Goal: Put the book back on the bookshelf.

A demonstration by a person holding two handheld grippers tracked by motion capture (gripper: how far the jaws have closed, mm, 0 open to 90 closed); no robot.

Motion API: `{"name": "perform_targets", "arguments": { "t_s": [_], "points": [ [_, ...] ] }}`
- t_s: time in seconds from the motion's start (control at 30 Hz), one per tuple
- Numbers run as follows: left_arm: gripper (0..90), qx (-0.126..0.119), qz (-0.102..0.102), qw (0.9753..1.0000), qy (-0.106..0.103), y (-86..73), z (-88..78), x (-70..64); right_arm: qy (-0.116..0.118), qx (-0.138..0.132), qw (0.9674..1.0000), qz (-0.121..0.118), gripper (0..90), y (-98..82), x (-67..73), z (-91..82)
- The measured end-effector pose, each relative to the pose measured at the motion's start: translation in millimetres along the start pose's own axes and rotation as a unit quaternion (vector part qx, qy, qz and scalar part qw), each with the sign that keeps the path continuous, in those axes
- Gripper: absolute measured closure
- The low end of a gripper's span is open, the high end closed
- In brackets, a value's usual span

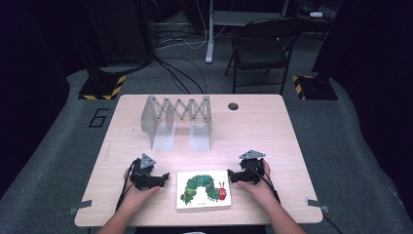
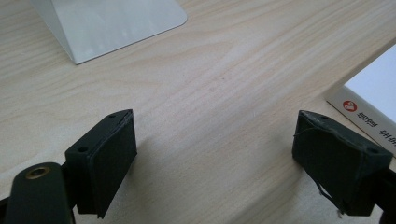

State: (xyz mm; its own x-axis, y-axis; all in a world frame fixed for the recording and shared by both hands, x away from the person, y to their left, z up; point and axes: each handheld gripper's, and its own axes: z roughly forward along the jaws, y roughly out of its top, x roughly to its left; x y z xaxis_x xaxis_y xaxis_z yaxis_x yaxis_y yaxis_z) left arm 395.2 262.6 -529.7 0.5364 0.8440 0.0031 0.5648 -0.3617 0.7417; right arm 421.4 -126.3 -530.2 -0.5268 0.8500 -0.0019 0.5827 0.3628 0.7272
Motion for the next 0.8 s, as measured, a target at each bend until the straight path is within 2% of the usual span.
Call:
{"name": "perform_targets", "arguments": {
  "t_s": [0.23,0.4,0.8],
  "points": [
    [13.6,0.004,0.006,1.0000,-0.002,0.1,-0.6,0.0,0.000,0.000,1.0000,0.000,3.5,0.0,0.0,0.0],
    [13.6,0.003,0.005,1.0000,-0.002,0.0,-0.5,-0.2,0.001,0.006,1.0000,0.004,0.8,1.2,1.7,1.2],
    [15.8,0.005,0.001,1.0000,0.000,0.9,-1.5,-2.2,0.001,0.007,1.0000,0.003,0.9,1.4,1.6,1.0]
  ]
}}
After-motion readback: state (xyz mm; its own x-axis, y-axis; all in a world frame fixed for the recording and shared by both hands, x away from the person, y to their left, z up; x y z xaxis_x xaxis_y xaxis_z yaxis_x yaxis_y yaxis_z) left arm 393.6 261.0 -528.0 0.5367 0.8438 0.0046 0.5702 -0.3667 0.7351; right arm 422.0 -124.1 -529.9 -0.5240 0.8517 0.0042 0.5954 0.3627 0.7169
